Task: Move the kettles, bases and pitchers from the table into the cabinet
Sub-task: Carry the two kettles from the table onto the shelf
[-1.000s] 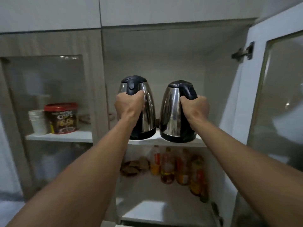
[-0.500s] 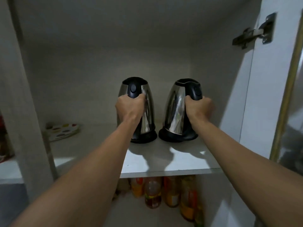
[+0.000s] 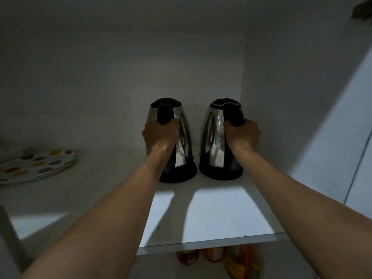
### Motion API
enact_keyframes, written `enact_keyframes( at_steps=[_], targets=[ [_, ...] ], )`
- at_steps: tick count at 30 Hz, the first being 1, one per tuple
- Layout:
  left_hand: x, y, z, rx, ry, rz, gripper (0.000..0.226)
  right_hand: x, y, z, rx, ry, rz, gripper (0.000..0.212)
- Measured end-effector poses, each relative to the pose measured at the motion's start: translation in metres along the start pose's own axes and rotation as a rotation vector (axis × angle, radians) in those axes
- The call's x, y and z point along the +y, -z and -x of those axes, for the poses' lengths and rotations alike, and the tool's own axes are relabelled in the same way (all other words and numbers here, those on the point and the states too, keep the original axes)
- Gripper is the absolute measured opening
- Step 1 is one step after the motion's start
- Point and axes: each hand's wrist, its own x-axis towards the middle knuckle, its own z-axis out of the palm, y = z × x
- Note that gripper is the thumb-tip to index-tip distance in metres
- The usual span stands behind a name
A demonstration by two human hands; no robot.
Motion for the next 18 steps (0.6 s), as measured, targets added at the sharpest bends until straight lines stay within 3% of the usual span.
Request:
enact_keyframes(
  at_steps=[4,9,18],
  targets=[
    [0.002,-0.006,-0.002,-0.023,0.010,0.006,0.030,0.002,0.002,-0.005,-0.029,-0.029,-0.002,0.027],
    [0.001,-0.014,0.005,-0.100,0.074,-0.006,0.020,0.004,0.001,-0.010,-0.100,-0.031,-0.012,0.021],
    [-0.005,-0.012,0.024,-0.065,0.073,-0.119,0.018,0.011,0.006,-0.003,-0.106,-0.040,0.011,0.034]
  ],
)
